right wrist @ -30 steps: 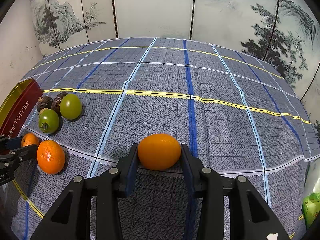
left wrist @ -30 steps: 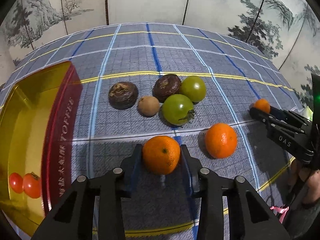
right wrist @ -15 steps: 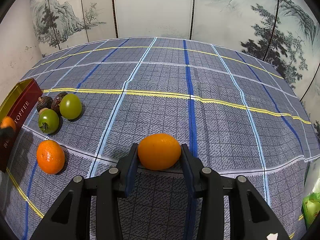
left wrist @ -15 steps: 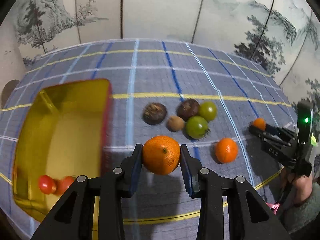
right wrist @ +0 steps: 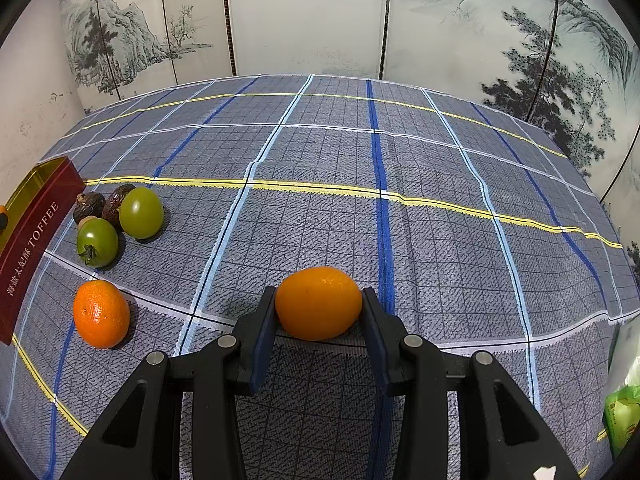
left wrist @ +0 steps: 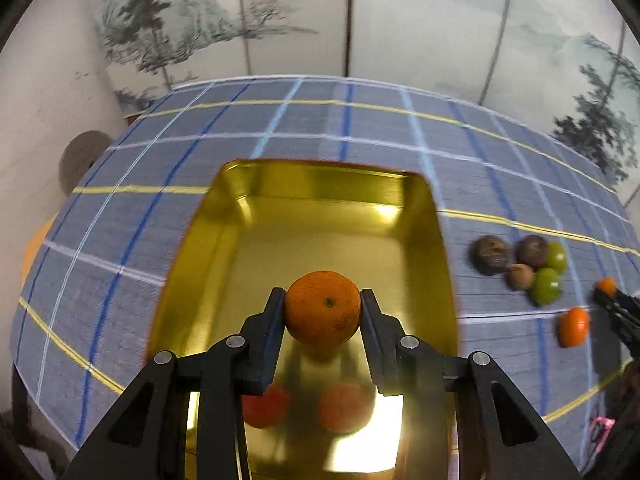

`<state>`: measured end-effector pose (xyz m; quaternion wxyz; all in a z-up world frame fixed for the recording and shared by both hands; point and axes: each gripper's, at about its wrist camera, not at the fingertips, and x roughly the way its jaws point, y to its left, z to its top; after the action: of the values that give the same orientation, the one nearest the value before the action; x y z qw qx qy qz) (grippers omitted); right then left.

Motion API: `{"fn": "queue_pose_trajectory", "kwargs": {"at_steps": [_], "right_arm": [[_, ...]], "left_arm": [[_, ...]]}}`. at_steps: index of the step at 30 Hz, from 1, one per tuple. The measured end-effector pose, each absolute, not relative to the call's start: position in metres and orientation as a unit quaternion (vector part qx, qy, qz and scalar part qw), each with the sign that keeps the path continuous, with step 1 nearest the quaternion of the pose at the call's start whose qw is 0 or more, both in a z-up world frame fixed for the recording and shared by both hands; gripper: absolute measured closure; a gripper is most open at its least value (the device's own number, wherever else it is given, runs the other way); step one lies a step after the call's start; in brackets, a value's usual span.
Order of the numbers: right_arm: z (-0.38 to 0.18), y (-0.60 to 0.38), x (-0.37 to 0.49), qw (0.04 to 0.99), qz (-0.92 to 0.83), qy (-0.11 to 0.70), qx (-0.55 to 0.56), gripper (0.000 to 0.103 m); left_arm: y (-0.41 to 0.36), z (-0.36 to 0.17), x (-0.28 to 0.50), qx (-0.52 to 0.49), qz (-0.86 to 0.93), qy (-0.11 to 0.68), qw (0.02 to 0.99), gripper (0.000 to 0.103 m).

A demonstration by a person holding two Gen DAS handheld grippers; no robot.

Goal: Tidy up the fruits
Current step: 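Lower the mandarin into the tin tray and open the left gripper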

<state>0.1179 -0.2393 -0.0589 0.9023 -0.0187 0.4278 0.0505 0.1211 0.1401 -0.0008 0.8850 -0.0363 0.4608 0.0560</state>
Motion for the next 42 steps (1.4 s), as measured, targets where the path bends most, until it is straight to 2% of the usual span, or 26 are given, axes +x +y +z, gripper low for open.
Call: {"fn": "queue_pose_trajectory", "kwargs": {"at_steps": [27, 42], "right_arm": [[-0.059, -0.240, 0.118, 0.902, 0.051, 0.428, -0.018, 0.065], [-0.060, -0.240, 0.117, 0.902, 0.050, 0.428, -0.018, 0.064]], "left_arm": [[0.175, -0.041, 0.128, -0.049, 0.074, 0.508, 0.857, 0.065], [0.174, -0.040, 0.126, -0.048, 0.074, 0.507, 0.857, 0.064]]}}
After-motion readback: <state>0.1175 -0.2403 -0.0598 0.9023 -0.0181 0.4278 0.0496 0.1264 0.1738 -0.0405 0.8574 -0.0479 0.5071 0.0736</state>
